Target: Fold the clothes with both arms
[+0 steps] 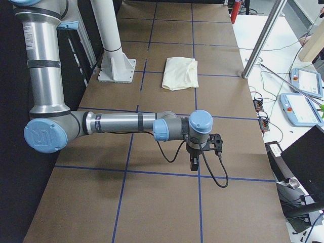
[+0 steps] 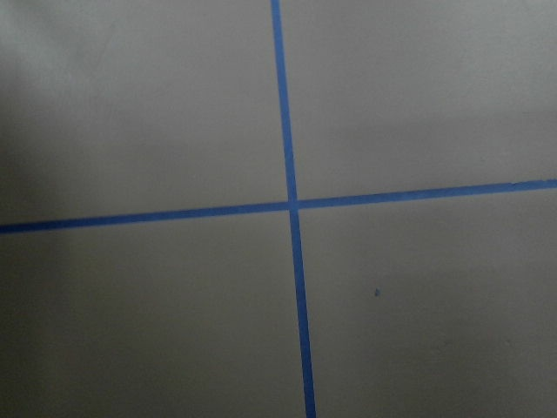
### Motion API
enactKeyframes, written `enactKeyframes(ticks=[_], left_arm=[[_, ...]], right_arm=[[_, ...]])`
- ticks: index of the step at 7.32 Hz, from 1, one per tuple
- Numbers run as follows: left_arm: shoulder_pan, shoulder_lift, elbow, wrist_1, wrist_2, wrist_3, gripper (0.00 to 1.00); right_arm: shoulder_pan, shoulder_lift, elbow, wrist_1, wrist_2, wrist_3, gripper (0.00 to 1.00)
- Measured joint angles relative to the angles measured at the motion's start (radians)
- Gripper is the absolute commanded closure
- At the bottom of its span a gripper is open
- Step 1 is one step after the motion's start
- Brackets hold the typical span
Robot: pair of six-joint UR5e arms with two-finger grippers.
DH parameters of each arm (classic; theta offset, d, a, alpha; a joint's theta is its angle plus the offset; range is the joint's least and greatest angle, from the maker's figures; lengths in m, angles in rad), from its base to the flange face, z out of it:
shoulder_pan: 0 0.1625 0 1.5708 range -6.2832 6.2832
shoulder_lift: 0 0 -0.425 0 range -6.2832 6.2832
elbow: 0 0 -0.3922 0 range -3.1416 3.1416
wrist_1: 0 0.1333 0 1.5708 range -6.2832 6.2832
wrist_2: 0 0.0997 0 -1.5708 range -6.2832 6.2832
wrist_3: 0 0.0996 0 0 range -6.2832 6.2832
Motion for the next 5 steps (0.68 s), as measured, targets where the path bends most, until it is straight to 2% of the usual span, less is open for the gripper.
enactKeyframes(ticks=[2,5], left_arm=[[0.0,0.025,-0.009,0.01,0.002,0.022,0.0],[0.004,0.033,0.043,0.006,0.039,0.133,0.0]], right_arm=[[0.001,-0.012,0.012,-0.004,-0.005,-0.017,0.0],[-0.009,-0.008,0.036,-0.009,-0.007,-0.03,0.0]])
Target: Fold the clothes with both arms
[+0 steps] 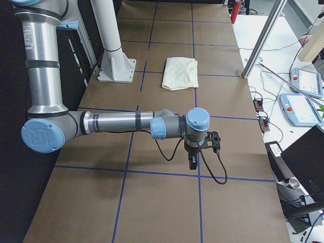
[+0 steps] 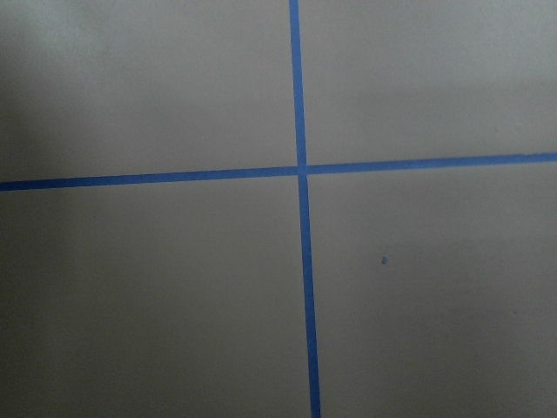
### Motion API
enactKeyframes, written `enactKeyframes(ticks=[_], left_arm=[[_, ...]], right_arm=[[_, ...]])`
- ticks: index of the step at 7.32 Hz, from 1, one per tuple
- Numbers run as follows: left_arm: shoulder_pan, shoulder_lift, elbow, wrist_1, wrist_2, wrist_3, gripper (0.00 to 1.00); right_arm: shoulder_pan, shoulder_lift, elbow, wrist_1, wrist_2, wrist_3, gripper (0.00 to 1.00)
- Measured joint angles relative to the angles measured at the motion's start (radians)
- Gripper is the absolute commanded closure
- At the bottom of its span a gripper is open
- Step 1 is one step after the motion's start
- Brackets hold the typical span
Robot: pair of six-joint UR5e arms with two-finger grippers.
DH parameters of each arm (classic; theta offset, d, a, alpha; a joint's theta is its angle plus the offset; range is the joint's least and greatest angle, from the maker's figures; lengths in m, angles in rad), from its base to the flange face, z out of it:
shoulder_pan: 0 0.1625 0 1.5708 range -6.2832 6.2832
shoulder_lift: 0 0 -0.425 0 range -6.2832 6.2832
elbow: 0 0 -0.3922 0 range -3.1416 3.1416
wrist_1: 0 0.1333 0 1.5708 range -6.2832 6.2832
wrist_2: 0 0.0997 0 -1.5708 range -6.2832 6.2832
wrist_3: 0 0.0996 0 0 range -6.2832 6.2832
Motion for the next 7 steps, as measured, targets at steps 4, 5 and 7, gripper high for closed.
enactKeyframes(ticks=[4,5,7], left_arm=[[0.003,-0.023,0.0,-0.005,-0.004,0.018,0.0],[0.003,-0.026,-0.004,-0.005,-0.005,0.019,0.0],[0.003,-0.027,-0.004,-0.004,-0.005,0.02,0.0]], right_arm=[[-0.019,0.005,0.012,0.001,0.0,0.002,0.0],[-0.023,0.006,0.014,0.001,0.001,0.004,0.0],[-0.036,0.007,0.019,0.002,0.004,0.012,0.0]])
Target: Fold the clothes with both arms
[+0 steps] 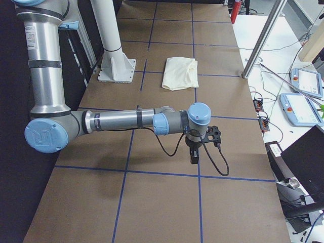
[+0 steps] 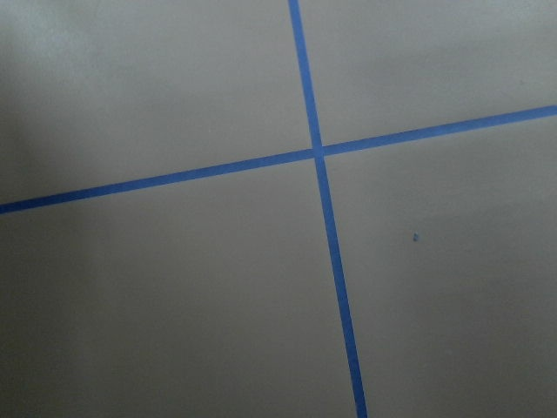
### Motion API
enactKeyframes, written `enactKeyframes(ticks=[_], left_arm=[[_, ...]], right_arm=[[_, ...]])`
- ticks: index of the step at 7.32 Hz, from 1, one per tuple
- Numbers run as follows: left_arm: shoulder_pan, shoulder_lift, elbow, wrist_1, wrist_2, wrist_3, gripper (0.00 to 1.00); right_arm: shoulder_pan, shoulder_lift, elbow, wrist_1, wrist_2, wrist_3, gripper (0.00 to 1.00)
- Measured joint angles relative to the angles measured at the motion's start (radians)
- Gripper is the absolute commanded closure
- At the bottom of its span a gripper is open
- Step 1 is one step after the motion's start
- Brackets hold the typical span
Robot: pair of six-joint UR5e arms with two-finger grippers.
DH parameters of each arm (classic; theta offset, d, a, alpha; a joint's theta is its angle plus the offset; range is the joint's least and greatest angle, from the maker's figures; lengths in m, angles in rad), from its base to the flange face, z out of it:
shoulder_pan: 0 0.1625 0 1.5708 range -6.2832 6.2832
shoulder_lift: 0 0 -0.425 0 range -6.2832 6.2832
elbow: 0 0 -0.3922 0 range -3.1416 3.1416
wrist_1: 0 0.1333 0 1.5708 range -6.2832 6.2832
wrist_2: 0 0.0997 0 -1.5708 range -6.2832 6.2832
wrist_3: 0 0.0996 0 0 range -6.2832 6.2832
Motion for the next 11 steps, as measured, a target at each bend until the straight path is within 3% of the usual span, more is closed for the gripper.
enactKeyframes(ticks=[5,8,11], left_arm=[[0.009,0.001,0.018,-0.002,-0.006,-0.003,0.0],[0.032,0.012,0.065,-0.029,-0.109,-0.021,0.0],[0.095,0.014,0.061,-0.101,-0.122,-0.127,0.0]], right_arm=[[-0.01,-0.012,0.013,0.003,-0.001,0.002,0.0],[-0.015,-0.017,0.009,0.003,0.008,0.003,0.0],[-0.019,-0.02,0.008,0.006,0.006,0.003,0.0]])
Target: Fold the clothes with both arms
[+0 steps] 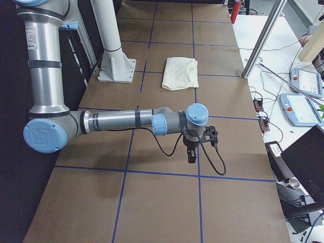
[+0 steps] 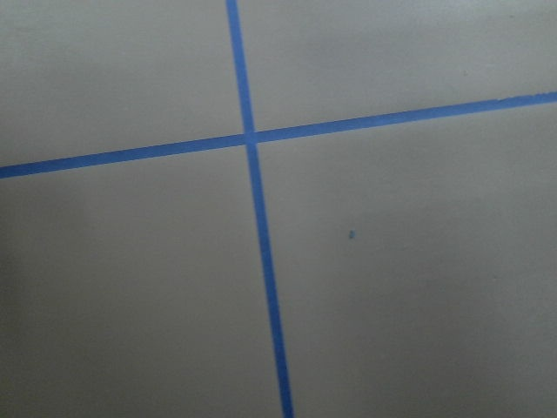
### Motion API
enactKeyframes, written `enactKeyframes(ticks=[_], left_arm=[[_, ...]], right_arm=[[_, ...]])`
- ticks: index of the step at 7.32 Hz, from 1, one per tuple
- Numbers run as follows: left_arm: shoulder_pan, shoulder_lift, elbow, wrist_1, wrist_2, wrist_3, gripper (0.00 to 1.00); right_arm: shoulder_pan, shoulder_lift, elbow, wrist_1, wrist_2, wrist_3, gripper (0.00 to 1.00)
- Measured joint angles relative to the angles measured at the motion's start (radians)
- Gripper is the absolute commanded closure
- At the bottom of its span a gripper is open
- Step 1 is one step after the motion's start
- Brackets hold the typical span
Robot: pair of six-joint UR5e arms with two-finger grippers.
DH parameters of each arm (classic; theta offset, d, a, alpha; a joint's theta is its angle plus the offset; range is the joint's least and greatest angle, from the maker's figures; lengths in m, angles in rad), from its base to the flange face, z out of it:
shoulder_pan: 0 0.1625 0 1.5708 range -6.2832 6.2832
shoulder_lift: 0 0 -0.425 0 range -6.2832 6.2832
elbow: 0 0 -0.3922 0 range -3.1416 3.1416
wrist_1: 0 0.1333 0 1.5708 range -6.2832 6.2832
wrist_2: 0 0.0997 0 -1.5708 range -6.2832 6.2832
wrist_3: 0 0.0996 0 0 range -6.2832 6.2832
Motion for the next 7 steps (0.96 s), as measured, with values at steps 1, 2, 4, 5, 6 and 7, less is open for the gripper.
enactKeyframes(ticks=[1,2,4,5,6,7], left_arm=[[0.005,0.002,0.004,-0.006,0.005,-0.007,0.0],[0.004,0.005,0.006,-0.007,0.019,-0.009,0.0],[-0.001,0.009,0.0,-0.007,0.059,-0.009,0.0],[-0.003,0.009,-0.002,-0.006,0.067,-0.009,0.0],[-0.004,0.009,-0.001,-0.005,0.074,-0.009,0.0],[-0.004,0.009,0.0,-0.001,0.079,-0.009,0.0]], right_arm=[[-0.001,0.0,0.0,0.001,0.0,0.0,0.0],[-0.002,0.0,-0.001,0.002,-0.002,0.0,0.0],[-0.002,0.0,-0.003,0.003,-0.006,0.0,0.0],[-0.002,0.001,-0.002,0.003,-0.006,0.0,0.0],[-0.002,0.002,-0.002,0.003,-0.007,0.0,0.0],[-0.002,0.005,-0.002,0.002,-0.006,0.0,0.0]])
